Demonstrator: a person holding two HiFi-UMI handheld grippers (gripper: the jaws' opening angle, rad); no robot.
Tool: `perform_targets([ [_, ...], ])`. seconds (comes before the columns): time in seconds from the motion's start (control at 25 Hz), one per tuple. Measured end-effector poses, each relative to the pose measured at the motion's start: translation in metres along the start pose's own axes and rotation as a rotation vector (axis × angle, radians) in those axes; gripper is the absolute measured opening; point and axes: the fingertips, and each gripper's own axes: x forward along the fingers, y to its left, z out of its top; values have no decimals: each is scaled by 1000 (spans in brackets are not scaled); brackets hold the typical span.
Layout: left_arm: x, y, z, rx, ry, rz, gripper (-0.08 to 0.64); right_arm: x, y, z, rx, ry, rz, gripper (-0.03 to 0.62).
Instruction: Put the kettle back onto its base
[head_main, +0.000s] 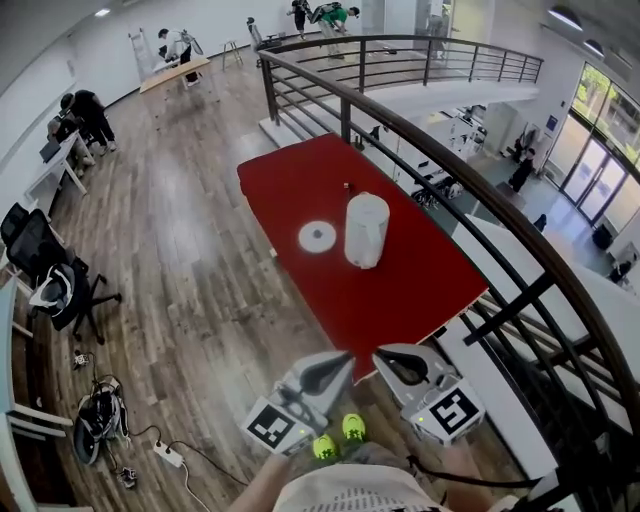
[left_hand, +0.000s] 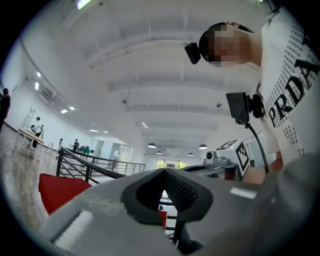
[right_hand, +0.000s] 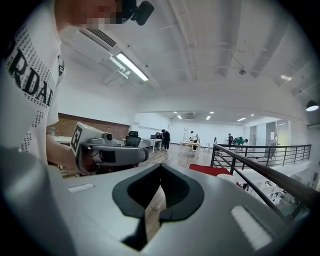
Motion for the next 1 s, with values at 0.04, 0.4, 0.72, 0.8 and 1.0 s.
perform_targets([
  [0.04,8,4,-2,3,10,5,-2,2,-8,1,-1,-8,5,8],
  [0.4,64,32,-13,28,16,49,-2,14,-71,-14,8,-6,21,8],
  [0.72,82,72,-9,31,3,66,-2,43,-101,-18,42,-3,19,8],
  [0.8,83,91,-10,24,4,71,-2,57,-110,-22,53,5,15,7],
  [1.0,92,136,-16,0,21,28,-2,96,-134,-29,80,43,-30,7],
])
